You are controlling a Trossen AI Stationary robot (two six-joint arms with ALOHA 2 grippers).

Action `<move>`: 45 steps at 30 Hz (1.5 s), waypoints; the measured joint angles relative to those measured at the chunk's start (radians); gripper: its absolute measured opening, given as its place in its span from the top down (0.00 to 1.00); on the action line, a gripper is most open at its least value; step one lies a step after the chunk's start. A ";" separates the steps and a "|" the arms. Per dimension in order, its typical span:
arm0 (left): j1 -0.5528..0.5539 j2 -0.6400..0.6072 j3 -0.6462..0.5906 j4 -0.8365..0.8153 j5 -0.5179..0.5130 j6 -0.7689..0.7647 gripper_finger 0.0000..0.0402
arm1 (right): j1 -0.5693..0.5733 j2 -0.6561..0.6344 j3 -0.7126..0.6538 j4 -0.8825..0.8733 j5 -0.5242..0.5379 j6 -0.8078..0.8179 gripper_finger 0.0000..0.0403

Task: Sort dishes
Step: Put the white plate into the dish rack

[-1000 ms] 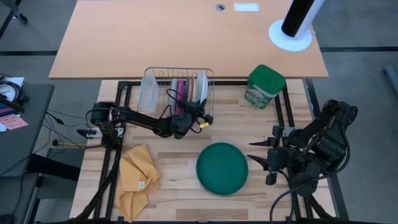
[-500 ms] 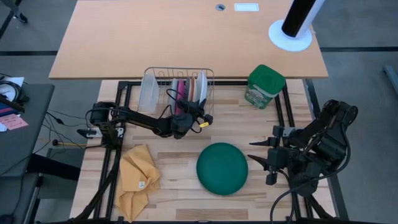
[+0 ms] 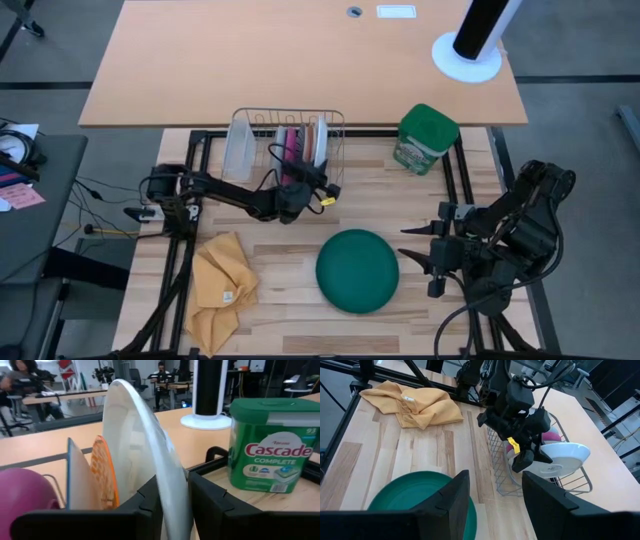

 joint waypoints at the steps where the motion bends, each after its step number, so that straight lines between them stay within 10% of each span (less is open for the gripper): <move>1: -0.005 0.000 0.000 0.007 -0.010 0.014 0.80 | 0.000 0.000 0.000 0.000 0.000 0.000 0.55; 45: -0.059 -0.001 0.050 0.083 -0.114 0.402 0.74 | 0.000 0.000 0.000 -0.005 0.000 0.000 0.55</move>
